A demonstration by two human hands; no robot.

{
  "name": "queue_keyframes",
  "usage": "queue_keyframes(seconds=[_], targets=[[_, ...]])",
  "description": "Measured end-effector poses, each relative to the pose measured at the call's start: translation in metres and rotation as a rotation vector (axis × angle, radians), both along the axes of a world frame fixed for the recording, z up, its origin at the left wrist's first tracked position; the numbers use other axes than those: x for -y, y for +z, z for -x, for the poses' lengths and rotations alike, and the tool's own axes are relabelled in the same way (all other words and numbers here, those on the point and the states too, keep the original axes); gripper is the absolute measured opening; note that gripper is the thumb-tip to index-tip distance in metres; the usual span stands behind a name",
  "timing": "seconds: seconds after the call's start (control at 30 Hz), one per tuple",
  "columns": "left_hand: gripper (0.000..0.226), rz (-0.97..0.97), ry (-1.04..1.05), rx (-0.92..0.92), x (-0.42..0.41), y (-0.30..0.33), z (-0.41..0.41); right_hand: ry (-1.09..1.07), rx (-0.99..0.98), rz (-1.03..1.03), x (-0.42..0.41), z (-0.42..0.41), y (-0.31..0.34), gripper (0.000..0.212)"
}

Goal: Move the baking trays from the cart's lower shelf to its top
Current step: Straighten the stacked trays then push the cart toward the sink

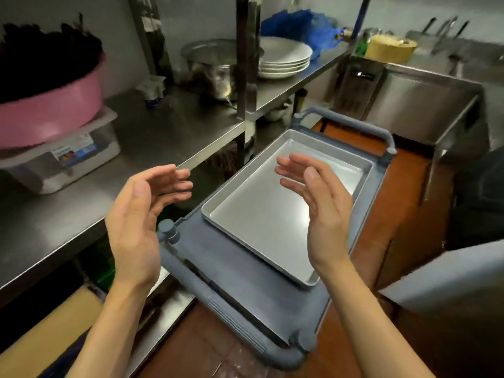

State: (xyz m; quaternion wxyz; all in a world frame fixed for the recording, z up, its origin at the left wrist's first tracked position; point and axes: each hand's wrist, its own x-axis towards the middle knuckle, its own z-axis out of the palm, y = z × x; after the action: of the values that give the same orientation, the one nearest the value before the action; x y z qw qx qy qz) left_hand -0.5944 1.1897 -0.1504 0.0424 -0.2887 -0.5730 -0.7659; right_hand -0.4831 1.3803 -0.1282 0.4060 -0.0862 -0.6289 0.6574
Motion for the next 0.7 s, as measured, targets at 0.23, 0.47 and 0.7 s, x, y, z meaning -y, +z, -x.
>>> queue_keyframes(seconds=[0.23, 0.47, 0.7], targets=[[0.039, 0.013, -0.074, 0.004, 0.041, 0.002, -0.044, -0.114, -0.033, 0.012, 0.055, -0.065, -0.007, 0.032], [0.04, 0.042, -0.12, 0.068, 0.089, 0.0, -0.07, -0.213, 0.048, 0.045, 0.122, -0.103, -0.009, 0.03], [0.039, 0.049, -0.224, 0.082, 0.113, -0.003, -0.037, -0.389, 0.074, 0.016, 0.169, -0.098, -0.013, 0.034]])
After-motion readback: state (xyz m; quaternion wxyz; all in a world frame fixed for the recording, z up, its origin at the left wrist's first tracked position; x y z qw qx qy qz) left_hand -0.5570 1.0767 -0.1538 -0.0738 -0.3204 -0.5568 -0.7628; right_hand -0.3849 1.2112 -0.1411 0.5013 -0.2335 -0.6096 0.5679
